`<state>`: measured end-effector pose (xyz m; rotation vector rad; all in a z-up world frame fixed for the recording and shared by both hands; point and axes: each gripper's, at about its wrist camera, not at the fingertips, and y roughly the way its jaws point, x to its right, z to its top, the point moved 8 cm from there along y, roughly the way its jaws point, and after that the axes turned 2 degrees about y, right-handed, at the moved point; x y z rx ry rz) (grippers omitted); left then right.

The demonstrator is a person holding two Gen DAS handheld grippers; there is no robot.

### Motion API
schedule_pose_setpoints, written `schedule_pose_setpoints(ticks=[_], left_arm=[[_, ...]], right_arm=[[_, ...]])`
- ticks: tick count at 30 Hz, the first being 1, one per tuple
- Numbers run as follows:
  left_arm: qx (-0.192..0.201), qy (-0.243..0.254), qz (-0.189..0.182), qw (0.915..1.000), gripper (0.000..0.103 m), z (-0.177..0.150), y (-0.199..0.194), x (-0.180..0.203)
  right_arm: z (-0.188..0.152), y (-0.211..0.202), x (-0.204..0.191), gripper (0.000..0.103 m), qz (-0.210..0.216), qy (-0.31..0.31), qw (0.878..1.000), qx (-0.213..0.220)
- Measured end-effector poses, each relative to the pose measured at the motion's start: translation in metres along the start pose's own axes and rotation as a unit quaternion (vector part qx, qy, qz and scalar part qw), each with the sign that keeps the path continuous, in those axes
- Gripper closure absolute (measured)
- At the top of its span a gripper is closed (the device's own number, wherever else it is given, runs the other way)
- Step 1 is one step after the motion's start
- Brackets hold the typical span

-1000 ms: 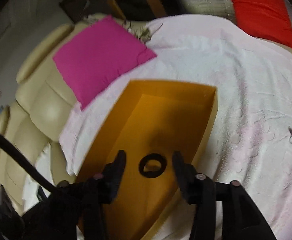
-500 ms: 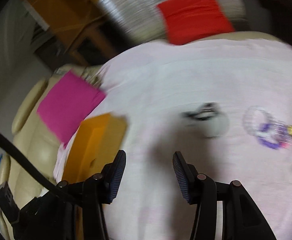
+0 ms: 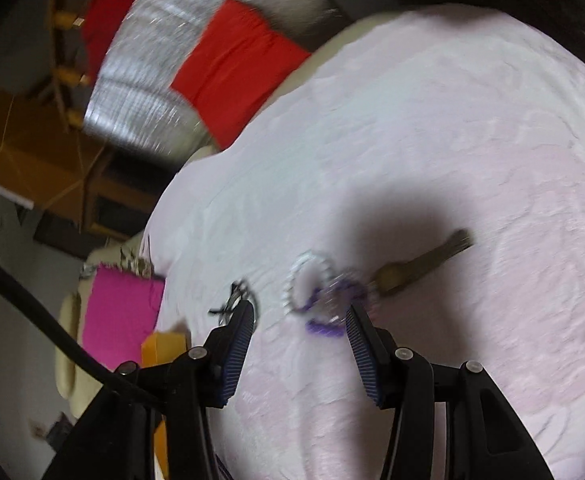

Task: Organize jewelry
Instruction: 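Move the left gripper to the white pearl bracelet while the right approaches the pink crystal bracelet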

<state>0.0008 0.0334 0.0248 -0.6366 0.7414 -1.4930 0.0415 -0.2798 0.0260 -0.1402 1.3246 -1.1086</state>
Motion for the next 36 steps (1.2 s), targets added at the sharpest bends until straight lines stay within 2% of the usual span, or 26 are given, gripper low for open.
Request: schedule_pose_setpoints(ticks=[13, 21, 26, 32, 36], left_arm=[[-0.010, 0.081, -0.061, 0.9948, 0.049, 0.032, 0.058, 0.124], [-0.014, 0.169, -0.084, 0.9820, 0.049, 0.037, 0.089, 0.168], [-0.026, 0.208, -0.126, 0.9697, 0.050, 0.034, 0.102, 0.181], [-0.041, 0.246, -0.145, 0.9573, 0.067, 0.035, 0.117, 0.187], [-0.042, 0.271, -0.159, 0.9482, 0.083, 0.038, 0.120, 0.190]], right_arm=[[0.029, -0.012, 0.075, 0.051, -0.018, 0.086, 0.996, -0.007], [0.031, -0.020, 0.088, 0.051, -0.010, 0.099, 0.995, -0.007], [0.031, -0.017, 0.086, 0.051, -0.008, 0.097, 0.995, -0.012], [0.028, -0.011, 0.082, 0.051, -0.008, 0.097, 0.995, -0.018], [0.025, -0.007, 0.076, 0.051, -0.008, 0.088, 0.996, -0.024]])
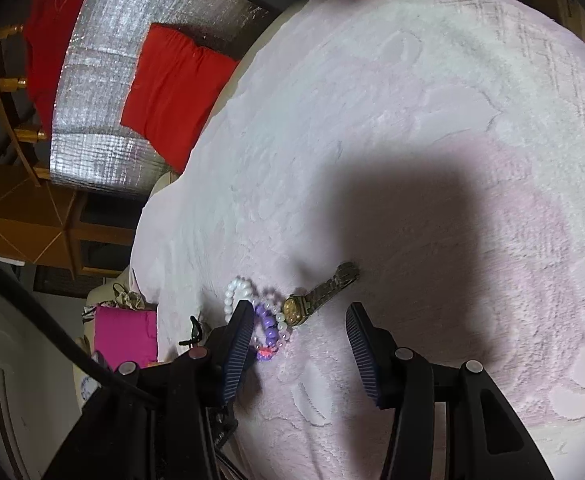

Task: Organize jewelry
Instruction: 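Move the left gripper to the white pearl bracelet while the right approaches the pink crystal bracelet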

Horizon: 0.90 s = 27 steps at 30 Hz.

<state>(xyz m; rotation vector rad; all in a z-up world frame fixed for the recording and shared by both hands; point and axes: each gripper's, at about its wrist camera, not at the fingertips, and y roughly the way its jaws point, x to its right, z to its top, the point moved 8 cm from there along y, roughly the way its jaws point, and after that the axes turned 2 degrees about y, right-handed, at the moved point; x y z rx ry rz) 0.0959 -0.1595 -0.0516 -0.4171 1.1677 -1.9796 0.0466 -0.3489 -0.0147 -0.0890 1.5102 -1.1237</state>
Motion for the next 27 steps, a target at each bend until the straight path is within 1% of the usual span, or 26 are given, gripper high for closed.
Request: schedule_pose_setpoints(ticks=[2, 3, 4, 5, 7, 9, 10, 13, 16, 17, 19, 22, 24, 27], left_arm=[[-0.007, 0.010, -0.002, 0.9999, 0.087, -0.001, 0.001, 0.000], [-0.010, 0.011, -0.003, 0.9999, 0.093, -0.002, 0.002, -0.001], [-0.012, 0.007, -0.005, 0.9999, 0.093, -0.004, 0.002, -0.003], [-0.012, 0.000, 0.000, 0.9999, 0.095, -0.007, 0.001, -0.007], [-0.031, -0.018, 0.023, 0.9991, 0.096, -0.016, 0.005, -0.021], [-0.015, -0.046, 0.013, 0.9987, 0.097, -0.020, -0.002, -0.030], [-0.009, -0.046, 0.016, 0.9988, 0.097, -0.020, -0.006, -0.030], [0.015, -0.019, 0.025, 0.9994, 0.097, -0.014, -0.017, -0.021], [0.029, 0.014, 0.037, 0.9988, 0.097, 0.000, -0.020, -0.008], [0.029, 0.022, 0.039, 0.9986, 0.096, 0.004, -0.019, -0.004], [0.025, 0.038, 0.030, 0.9985, 0.095, 0.010, -0.013, 0.004], [0.004, 0.060, 0.028, 0.9978, 0.094, 0.008, 0.001, 0.011], [0.009, 0.068, 0.026, 0.9973, 0.090, 0.010, 0.005, 0.011], [0.006, 0.058, 0.008, 0.9983, 0.090, 0.011, 0.007, 0.006]], right_arm=[[-0.003, 0.003, -0.005, 0.051, 0.001, -0.010, 1.000, -0.003], [-0.005, 0.004, -0.008, 0.051, 0.002, -0.015, 1.000, -0.005], [-0.006, 0.005, -0.011, 0.052, 0.002, -0.021, 1.000, -0.007], [-0.008, 0.007, -0.014, 0.052, 0.003, -0.026, 1.000, -0.010], [-0.011, 0.010, -0.018, 0.052, 0.001, -0.032, 0.999, -0.014], [-0.013, 0.013, -0.020, 0.052, 0.001, -0.034, 0.999, -0.018], [-0.015, 0.014, -0.021, 0.052, 0.000, -0.035, 0.999, -0.019], [-0.017, 0.016, -0.023, 0.052, -0.001, -0.039, 0.999, -0.021], [-0.010, 0.012, -0.016, 0.052, -0.007, -0.023, 1.000, -0.007], [-0.008, 0.009, -0.011, 0.052, -0.008, -0.013, 1.000, -0.002], [-0.002, 0.004, -0.001, 0.052, -0.013, 0.004, 1.000, 0.009], [0.005, -0.003, 0.009, 0.052, -0.015, 0.021, 0.999, 0.020], [0.007, -0.005, 0.011, 0.052, -0.015, 0.026, 0.999, 0.021], [0.008, -0.003, 0.011, 0.052, -0.015, 0.024, 0.999, 0.015]])
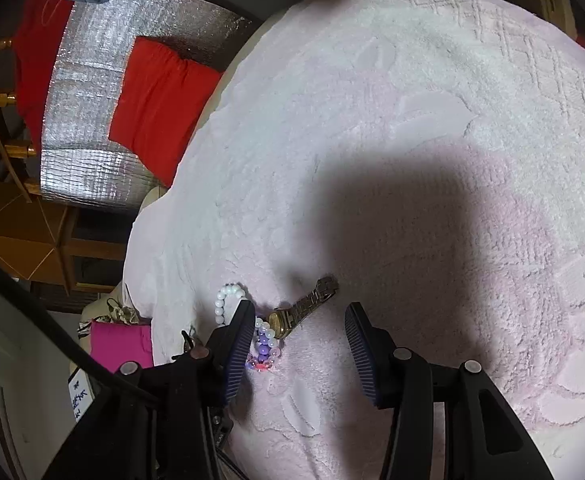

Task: Organize jewelry
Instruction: 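Move the left gripper to the white pearl bracelet while the right approaches the pink crystal bracelet, then grasp and lift the white pearl bracelet with the left gripper while the right grasps the pink crystal bracelet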

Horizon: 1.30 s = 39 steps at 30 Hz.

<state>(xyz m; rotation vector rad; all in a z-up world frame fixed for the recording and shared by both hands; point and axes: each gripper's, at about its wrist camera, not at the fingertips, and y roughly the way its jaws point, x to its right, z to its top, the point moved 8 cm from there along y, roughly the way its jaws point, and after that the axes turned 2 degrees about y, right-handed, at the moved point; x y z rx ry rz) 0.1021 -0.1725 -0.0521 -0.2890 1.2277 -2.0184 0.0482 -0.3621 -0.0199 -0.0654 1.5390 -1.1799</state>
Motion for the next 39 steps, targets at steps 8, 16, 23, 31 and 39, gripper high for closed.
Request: schedule_pose_setpoints(ticks=[8, 16, 23, 31, 39], left_arm=[[-0.027, -0.014, 0.056, 0.9980, 0.085, -0.005, 0.008, -0.019], [-0.037, -0.074, 0.086, 0.9928, 0.083, -0.021, 0.000, -0.052], [-0.037, -0.061, 0.032, 0.9970, 0.084, -0.041, -0.011, -0.024], [-0.024, -0.086, -0.035, 0.9954, 0.084, -0.070, -0.044, 0.000], [-0.019, -0.047, -0.016, 0.9986, 0.071, -0.072, -0.057, 0.009]], right_arm=[[-0.007, 0.004, -0.006, 0.052, 0.001, -0.009, 1.000, -0.010], [-0.015, 0.010, -0.016, 0.052, 0.004, -0.025, 0.999, -0.019], [-0.027, 0.026, -0.030, 0.060, 0.009, -0.043, 0.998, -0.040], [-0.043, 0.051, -0.036, 0.061, -0.010, -0.041, 0.997, -0.063], [-0.044, 0.067, -0.033, 0.077, -0.026, -0.022, 0.998, -0.047]])
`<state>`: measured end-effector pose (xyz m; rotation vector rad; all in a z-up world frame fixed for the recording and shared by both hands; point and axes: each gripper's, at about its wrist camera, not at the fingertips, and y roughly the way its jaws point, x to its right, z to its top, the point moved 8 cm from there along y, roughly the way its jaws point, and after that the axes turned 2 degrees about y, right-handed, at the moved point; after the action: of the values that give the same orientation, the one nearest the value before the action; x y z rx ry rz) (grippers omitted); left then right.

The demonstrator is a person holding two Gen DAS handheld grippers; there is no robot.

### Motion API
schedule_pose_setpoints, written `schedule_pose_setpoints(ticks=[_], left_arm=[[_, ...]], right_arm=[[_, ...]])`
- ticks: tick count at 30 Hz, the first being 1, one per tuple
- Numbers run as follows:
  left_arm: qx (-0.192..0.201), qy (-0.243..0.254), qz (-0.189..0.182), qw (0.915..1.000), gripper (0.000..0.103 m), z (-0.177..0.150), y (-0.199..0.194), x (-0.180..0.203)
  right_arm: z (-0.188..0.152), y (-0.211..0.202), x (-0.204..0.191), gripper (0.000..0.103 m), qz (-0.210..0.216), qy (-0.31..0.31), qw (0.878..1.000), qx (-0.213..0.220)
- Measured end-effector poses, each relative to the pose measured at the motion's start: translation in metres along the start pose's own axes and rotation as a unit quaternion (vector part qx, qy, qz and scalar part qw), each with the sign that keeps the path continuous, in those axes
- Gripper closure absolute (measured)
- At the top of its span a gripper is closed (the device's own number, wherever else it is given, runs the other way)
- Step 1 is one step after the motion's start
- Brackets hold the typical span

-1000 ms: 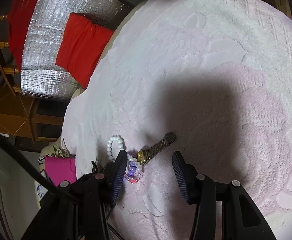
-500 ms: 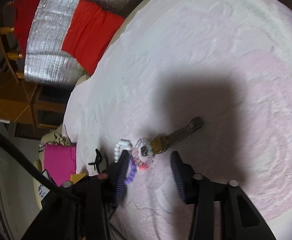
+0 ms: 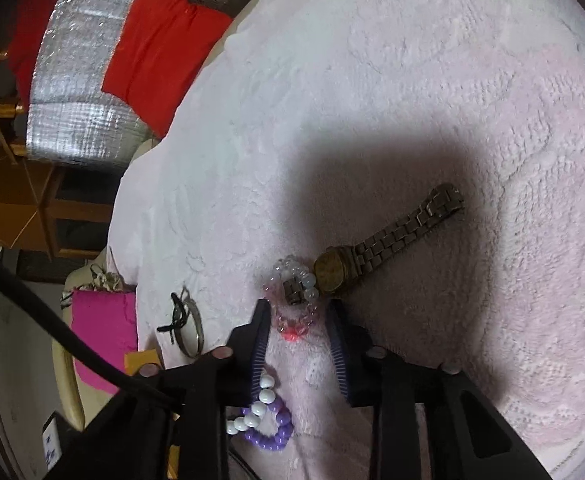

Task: Organize jewelry
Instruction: 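Grasp and lift the white pearl bracelet with the left gripper while the right grasps the pink crystal bracelet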

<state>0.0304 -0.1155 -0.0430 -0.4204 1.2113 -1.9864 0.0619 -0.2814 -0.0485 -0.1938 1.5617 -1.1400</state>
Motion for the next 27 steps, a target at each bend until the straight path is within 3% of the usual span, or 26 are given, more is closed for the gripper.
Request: schedule_pose_setpoints(ticks=[4, 17, 25, 27], left_arm=[[0.010, 0.017, -0.012, 0.9997, 0.065, 0.005, -0.003, 0.008], [0.013, 0.049, -0.024, 0.9984, 0.065, 0.020, 0.007, 0.034], [-0.021, 0.016, -0.029, 0.9992, 0.065, 0.034, 0.029, 0.036], [-0.030, 0.003, -0.027, 0.9992, 0.071, 0.039, 0.034, 0.034]], right_arm=[[0.002, 0.001, 0.004, 0.094, -0.011, 0.005, 1.000, 0.015], [0.002, -0.033, 0.017, 0.094, 0.004, -0.001, 1.000, 0.011], [0.012, -0.058, 0.039, 0.094, 0.001, 0.014, 1.000, 0.026], [0.013, -0.062, 0.044, 0.094, -0.003, 0.018, 0.999, 0.026]])
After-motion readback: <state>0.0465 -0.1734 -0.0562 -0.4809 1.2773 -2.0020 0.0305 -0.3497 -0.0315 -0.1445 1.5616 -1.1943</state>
